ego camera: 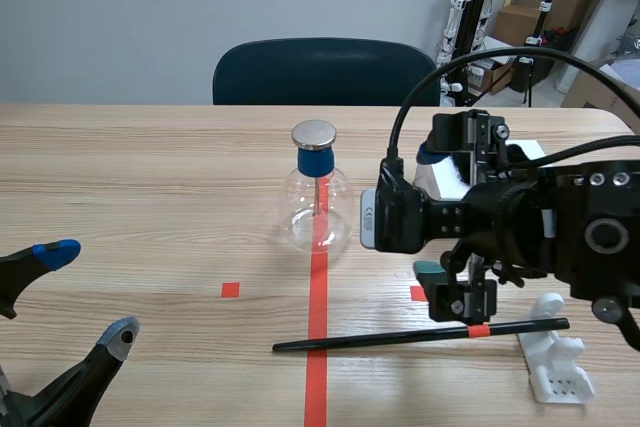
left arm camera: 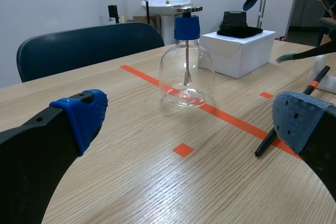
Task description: Do the electroscope experiment. put the rod down on the box
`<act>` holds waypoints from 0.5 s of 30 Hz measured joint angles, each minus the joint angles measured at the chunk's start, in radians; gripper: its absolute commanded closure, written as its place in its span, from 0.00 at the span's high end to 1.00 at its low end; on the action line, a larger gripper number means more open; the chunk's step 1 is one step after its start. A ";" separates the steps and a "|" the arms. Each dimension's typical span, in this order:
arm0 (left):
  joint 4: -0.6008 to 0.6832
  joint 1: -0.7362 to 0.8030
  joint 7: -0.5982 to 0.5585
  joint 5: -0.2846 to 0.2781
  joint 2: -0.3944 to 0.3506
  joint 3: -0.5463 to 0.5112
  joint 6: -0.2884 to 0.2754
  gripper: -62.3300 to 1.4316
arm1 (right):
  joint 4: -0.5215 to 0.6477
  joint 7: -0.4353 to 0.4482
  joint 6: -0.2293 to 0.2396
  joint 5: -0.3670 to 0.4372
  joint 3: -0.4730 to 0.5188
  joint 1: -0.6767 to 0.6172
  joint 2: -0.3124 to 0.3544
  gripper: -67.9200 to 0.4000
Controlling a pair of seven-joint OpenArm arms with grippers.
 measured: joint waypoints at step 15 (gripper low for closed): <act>0.000 0.000 0.000 0.000 0.000 0.000 0.000 1.00 | 0.000 0.468 0.097 0.388 0.000 -0.001 0.159 0.99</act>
